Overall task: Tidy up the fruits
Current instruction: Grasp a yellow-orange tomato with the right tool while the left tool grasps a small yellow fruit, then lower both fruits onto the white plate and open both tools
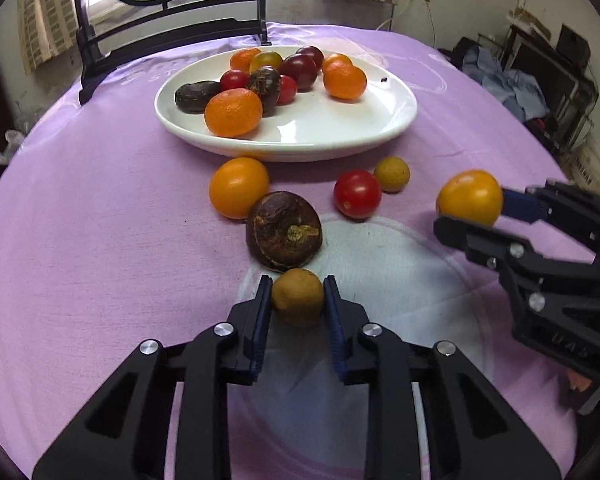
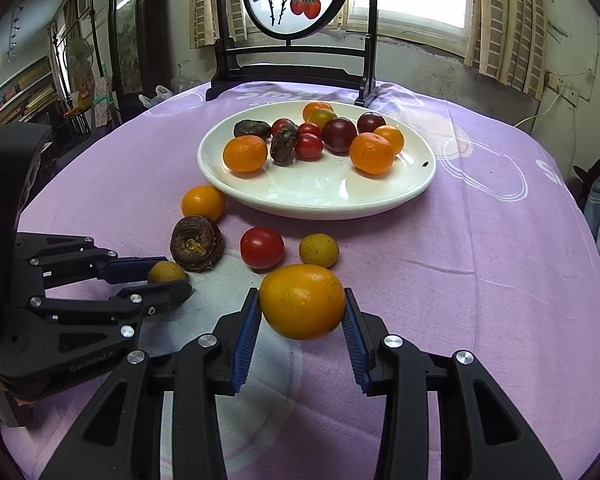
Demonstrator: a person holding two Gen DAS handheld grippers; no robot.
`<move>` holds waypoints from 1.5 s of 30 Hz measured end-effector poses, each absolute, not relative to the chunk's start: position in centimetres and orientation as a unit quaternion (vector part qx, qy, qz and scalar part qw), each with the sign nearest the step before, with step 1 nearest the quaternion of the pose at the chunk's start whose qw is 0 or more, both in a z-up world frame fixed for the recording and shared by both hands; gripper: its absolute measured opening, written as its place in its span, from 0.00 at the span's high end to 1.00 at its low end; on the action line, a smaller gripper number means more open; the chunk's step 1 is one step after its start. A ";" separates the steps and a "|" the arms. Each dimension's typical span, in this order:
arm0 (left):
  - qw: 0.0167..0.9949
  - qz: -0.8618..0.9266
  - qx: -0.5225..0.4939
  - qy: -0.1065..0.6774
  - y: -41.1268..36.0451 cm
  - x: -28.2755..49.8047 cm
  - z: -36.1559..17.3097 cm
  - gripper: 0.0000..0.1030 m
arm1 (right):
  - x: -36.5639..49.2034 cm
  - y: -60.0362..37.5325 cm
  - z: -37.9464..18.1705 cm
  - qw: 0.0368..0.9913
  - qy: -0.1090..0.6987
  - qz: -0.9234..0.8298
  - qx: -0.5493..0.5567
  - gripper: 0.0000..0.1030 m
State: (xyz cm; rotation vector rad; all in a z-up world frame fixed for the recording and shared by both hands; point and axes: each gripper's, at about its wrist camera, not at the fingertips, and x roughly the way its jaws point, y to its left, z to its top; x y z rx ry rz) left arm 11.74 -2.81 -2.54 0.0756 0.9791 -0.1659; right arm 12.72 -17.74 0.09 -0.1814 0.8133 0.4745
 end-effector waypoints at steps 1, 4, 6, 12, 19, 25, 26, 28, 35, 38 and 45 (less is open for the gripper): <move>0.879 -0.080 0.045 0.468 -3.0 11.6 -2.4 0.76 | 12.7 -17.8 0.1 0.888 0.391 0.228 -0.087 0.60; 0.881 -0.090 0.033 0.464 -2.7 11.4 -1.6 0.76 | 12.6 -17.7 0.2 0.889 0.388 0.230 -0.084 0.60; 0.889 -0.090 0.025 0.449 -2.2 11.2 -0.7 0.76 | 12.6 -17.7 0.4 0.890 0.384 0.232 -0.082 0.60; 0.906 -0.062 -0.002 0.419 -0.4 11.8 1.9 0.76 | 12.7 -17.8 1.8 0.903 0.361 0.222 -0.068 0.60; 0.915 -0.041 -0.003 0.400 0.1 15.3 4.6 0.76 | 14.7 -17.1 4.1 0.912 0.338 0.223 -0.070 0.60; 0.919 -0.039 -0.012 0.392 -1.3 18.7 5.6 0.76 | 17.3 -16.8 4.3 0.912 0.343 0.217 -0.064 0.60; 0.919 -0.038 -0.011 0.392 -1.7 19.4 5.6 0.76 | 17.7 -16.8 4.2 0.912 0.344 0.216 -0.065 0.60; 0.917 -0.039 -0.013 0.396 -2.2 20.5 5.3 0.76 | 18.5 -16.9 4.0 0.912 0.347 0.212 -0.060 0.60; 0.907 -0.035 -0.012 0.420 -3.4 23.3 3.4 0.76 | 20.5 -17.3 2.5 0.909 0.361 0.203 -0.047 0.60; 0.902 -0.036 -0.017 0.430 -3.5 24.0 2.6 0.75 | 21.1 -17.2 2.1 0.910 0.361 0.201 -0.040 0.59; 0.909 -0.036 0.003 0.414 -4.4 22.8 2.9 0.44 | 20.7 -17.7 1.7 0.911 0.360 0.197 -0.033 0.38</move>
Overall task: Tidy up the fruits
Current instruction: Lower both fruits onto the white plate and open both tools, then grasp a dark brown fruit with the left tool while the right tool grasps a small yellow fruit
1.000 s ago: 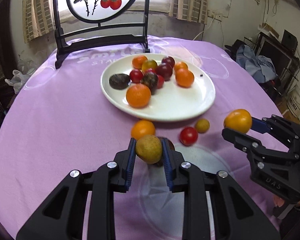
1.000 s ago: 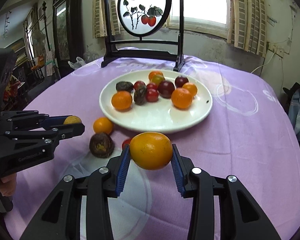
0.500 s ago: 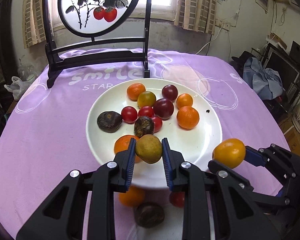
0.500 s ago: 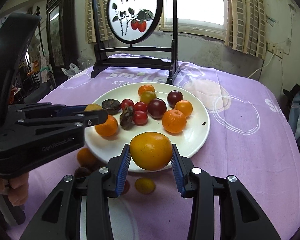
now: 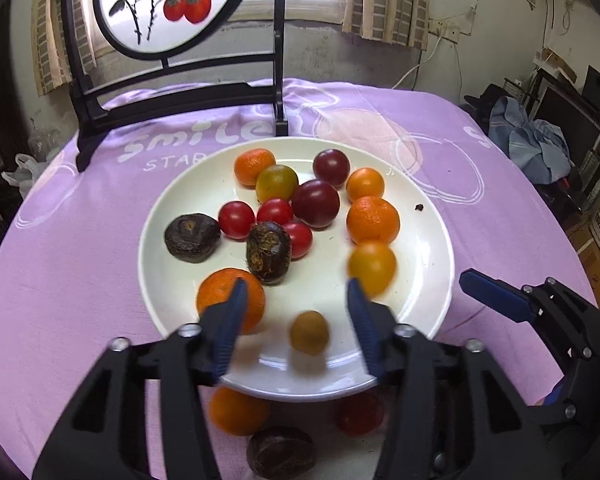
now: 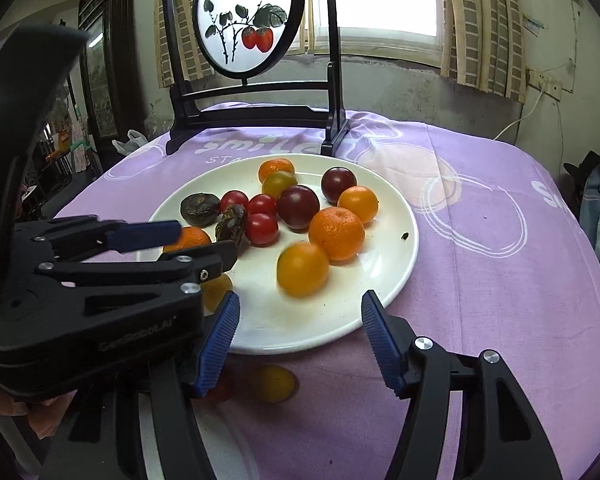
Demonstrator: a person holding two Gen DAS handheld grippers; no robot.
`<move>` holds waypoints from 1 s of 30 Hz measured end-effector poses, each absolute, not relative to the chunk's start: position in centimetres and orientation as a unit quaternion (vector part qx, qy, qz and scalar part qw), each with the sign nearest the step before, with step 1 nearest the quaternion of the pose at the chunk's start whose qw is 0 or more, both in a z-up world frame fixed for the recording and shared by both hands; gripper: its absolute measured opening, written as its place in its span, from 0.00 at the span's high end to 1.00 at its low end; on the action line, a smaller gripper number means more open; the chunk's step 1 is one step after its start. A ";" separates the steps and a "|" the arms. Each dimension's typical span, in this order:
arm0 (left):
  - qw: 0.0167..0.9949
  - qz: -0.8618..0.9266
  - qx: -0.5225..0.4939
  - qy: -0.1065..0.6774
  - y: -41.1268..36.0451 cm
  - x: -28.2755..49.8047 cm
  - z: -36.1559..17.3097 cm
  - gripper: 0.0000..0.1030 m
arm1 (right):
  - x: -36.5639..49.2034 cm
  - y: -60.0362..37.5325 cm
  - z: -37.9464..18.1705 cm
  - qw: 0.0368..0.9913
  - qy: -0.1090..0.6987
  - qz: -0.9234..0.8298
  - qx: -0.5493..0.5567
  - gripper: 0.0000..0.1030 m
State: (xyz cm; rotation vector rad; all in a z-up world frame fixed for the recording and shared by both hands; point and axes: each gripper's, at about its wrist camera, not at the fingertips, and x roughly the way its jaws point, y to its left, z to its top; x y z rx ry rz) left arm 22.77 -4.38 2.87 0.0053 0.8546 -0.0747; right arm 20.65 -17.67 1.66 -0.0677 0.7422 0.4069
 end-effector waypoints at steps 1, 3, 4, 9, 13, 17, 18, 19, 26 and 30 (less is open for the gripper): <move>0.911 -0.035 0.001 0.411 -4.2 22.5 3.0 0.42 | 20.6 -17.8 1.7 0.910 0.362 0.198 -0.031 0.38; 0.911 -0.035 -0.006 0.410 -3.7 21.9 3.3 0.41 | 20.2 -18.1 1.8 0.910 0.363 0.198 -0.030 0.38; 0.911 -0.034 -0.011 0.410 -3.4 21.6 3.4 0.39 | 20.0 -18.2 1.9 0.911 0.361 0.197 -0.030 0.38; 0.910 -0.020 -0.035 0.413 -1.7 19.7 3.3 0.35 | 19.1 -18.6 2.0 0.911 0.362 0.196 -0.029 0.38; 0.906 -0.018 -0.050 0.419 -0.7 18.4 2.8 0.35 | 18.3 -19.0 2.0 0.911 0.363 0.194 -0.027 0.38; 0.900 -0.012 -0.068 0.431 0.2 17.0 1.9 0.34 | 17.5 -19.3 1.6 0.910 0.367 0.189 -0.026 0.37; 0.898 -0.012 -0.071 0.435 0.3 16.7 1.6 0.34 | 17.3 -19.4 1.5 0.910 0.369 0.186 -0.027 0.36; 0.896 -0.011 -0.074 0.438 0.4 16.3 1.3 0.34 | 17.0 -19.5 1.3 0.910 0.370 0.183 -0.027 0.36; 0.890 -0.017 -0.060 0.453 -0.3 14.3 -0.7 0.34 | 14.8 -20.4 1.5 0.915 0.361 0.179 -0.027 0.35; 0.888 -0.018 -0.046 0.457 -0.9 13.8 -1.6 0.34 | 13.8 -20.8 1.8 0.918 0.353 0.178 -0.025 0.32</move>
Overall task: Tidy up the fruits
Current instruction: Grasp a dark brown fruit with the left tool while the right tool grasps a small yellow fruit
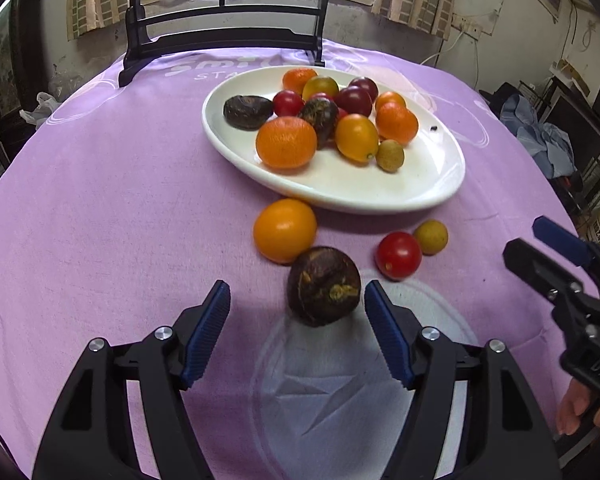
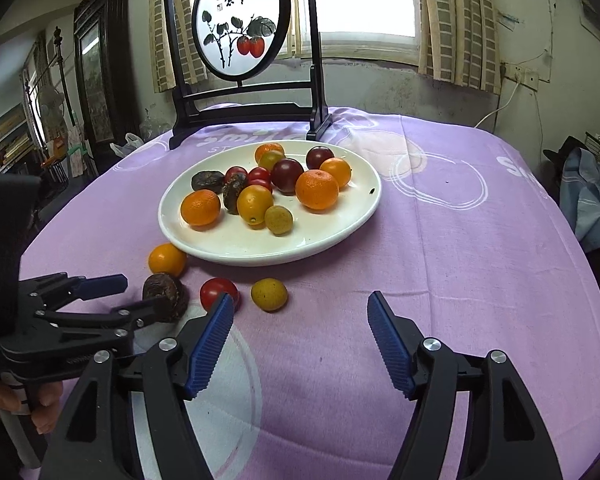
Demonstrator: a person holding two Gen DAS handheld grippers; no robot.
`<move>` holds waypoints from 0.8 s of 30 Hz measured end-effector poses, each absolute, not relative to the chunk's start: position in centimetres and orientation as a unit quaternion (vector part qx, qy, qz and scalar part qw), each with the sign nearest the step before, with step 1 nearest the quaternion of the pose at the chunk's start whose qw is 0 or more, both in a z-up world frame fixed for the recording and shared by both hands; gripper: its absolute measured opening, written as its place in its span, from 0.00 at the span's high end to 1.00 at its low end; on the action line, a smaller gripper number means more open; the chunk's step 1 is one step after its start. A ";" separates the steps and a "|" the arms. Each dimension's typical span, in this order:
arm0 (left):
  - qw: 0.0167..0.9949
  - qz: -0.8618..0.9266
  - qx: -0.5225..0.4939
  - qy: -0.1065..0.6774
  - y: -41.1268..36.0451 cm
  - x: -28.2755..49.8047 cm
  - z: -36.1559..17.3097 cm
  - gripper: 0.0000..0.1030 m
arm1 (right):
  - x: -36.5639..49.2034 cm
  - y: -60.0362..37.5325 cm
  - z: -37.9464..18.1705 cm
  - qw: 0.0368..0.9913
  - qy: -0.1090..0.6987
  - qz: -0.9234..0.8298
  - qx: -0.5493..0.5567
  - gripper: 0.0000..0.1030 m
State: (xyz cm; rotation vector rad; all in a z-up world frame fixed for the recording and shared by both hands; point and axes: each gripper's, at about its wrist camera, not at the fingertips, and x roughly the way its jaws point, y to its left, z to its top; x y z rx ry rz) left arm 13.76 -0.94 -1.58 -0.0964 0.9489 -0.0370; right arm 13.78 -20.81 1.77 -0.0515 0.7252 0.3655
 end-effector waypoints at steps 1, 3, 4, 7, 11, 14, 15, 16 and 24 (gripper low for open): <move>0.888 -0.020 -0.044 0.458 -1.1 13.7 -1.7 0.34 | 13.5 -20.9 1.8 0.919 0.351 0.178 -0.024 0.32; 0.888 -0.023 -0.038 0.457 -1.6 13.7 -1.9 0.35 | 13.2 -21.0 1.9 0.920 0.350 0.178 -0.023 0.31; 0.889 -0.025 -0.033 0.457 -1.8 13.8 -2.0 0.39 | 13.1 -21.1 1.9 0.920 0.349 0.178 -0.022 0.31; 0.887 -0.028 -0.023 0.461 -2.3 14.5 -2.6 0.50 | 13.0 -21.0 2.0 0.920 0.347 0.179 -0.023 0.31; 0.889 -0.029 -0.006 0.456 -2.6 14.4 -2.5 0.61 | 13.0 -20.9 1.9 0.920 0.347 0.179 -0.027 0.31; 0.890 -0.036 -0.013 0.455 -2.2 14.0 -2.1 0.61 | 13.0 -20.6 1.5 0.918 0.352 0.178 -0.034 0.31; 0.893 -0.036 -0.009 0.449 -2.1 13.8 -1.8 0.61 | 13.0 -20.5 1.4 0.918 0.353 0.179 -0.037 0.31; 0.896 -0.035 -0.003 0.442 -2.0 13.6 -1.6 0.61 | 13.0 -20.3 1.3 0.917 0.354 0.181 -0.041 0.31; 0.899 -0.021 -0.040 0.437 0.8 13.6 -0.3 0.61 | 13.4 -18.9 -0.6 0.903 0.381 0.181 -0.082 0.31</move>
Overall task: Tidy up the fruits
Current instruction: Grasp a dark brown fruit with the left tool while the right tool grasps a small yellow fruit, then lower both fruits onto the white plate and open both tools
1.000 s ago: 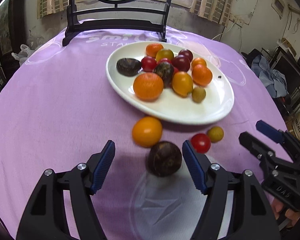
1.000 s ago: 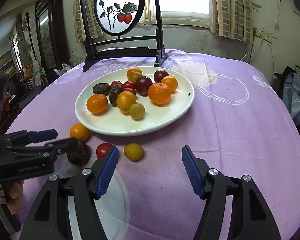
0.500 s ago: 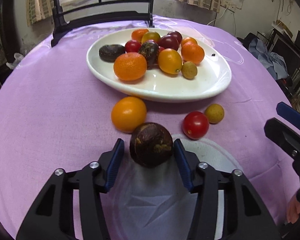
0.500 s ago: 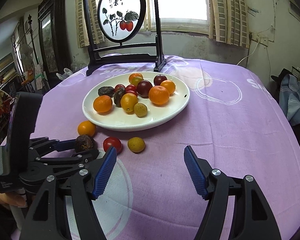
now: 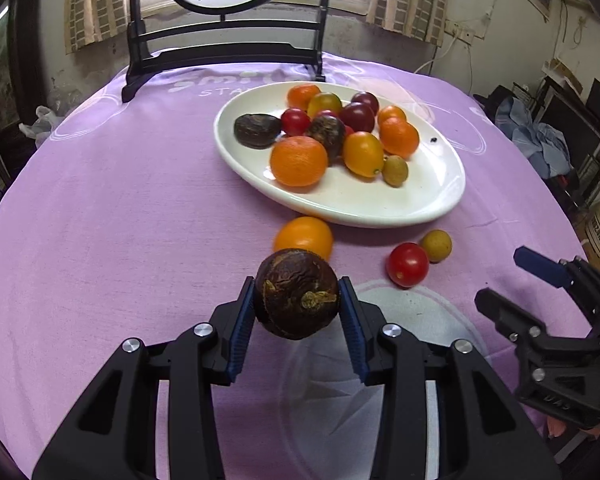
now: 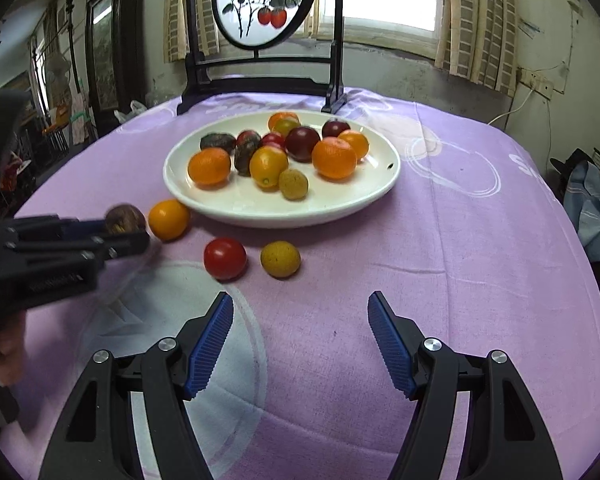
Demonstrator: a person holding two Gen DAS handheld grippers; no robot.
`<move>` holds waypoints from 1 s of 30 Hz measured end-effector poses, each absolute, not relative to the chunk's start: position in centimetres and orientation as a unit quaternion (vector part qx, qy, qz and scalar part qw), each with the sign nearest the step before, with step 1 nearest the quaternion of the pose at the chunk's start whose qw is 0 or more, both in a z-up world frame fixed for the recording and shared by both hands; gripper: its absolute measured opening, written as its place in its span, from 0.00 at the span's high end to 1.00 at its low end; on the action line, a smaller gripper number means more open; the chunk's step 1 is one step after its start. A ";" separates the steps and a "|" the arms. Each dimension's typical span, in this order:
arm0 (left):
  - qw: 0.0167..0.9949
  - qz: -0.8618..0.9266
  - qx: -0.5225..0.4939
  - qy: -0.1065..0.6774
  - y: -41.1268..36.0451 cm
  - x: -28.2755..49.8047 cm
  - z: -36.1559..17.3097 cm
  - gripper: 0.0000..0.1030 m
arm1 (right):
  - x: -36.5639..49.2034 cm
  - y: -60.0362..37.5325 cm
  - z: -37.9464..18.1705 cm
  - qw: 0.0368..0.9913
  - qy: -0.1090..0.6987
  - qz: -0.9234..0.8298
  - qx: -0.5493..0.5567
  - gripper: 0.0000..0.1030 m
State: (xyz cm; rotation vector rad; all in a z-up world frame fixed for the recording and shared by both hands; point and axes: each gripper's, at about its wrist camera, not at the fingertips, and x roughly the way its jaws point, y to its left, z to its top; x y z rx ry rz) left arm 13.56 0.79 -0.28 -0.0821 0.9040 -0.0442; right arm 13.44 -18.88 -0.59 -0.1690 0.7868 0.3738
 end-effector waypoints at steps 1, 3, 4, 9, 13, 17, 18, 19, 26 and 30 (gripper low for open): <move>0.898 -0.020 -0.043 0.437 0.9 13.6 -0.3 0.61 | 13.6 -18.7 -0.8 0.900 0.386 0.181 -0.088 0.31; 0.897 -0.019 -0.045 0.440 1.0 13.7 -0.5 0.61 | 14.1 -18.3 -1.4 0.892 0.402 0.183 -0.097 0.32; 0.896 -0.018 -0.042 0.441 0.9 13.8 -0.6 0.61 | 14.5 -18.1 -1.7 0.889 0.408 0.184 -0.099 0.35; 0.891 -0.026 -0.044 0.452 0.9 14.1 -1.1 0.61 | 16.2 -16.5 -2.5 0.879 0.422 0.192 -0.116 0.53; 0.890 -0.025 -0.047 0.452 1.1 14.2 -1.2 0.61 | 17.7 -15.5 -2.5 0.878 0.423 0.190 -0.117 0.53; 0.888 -0.023 -0.049 0.458 1.2 14.4 -1.5 0.61 | 18.1 -15.0 -2.6 0.877 0.422 0.203 -0.109 0.72; 0.888 -0.022 -0.050 0.457 1.2 14.4 -1.5 0.61 | 18.0 -15.1 -2.5 0.879 0.420 0.201 -0.106 0.72; 0.889 -0.022 -0.051 0.455 1.3 14.3 -1.5 0.61 | 17.9 -15.5 -2.4 0.881 0.417 0.201 -0.097 0.72; 0.894 -0.023 -0.042 0.445 0.7 13.9 -1.1 0.61 | 15.7 -18.0 -0.7 0.891 0.401 0.207 -0.047 0.72; 0.897 -0.026 -0.045 0.438 0.5 13.5 -0.4 0.61 | 14.4 -18.7 0.1 0.896 0.388 0.211 -0.038 0.72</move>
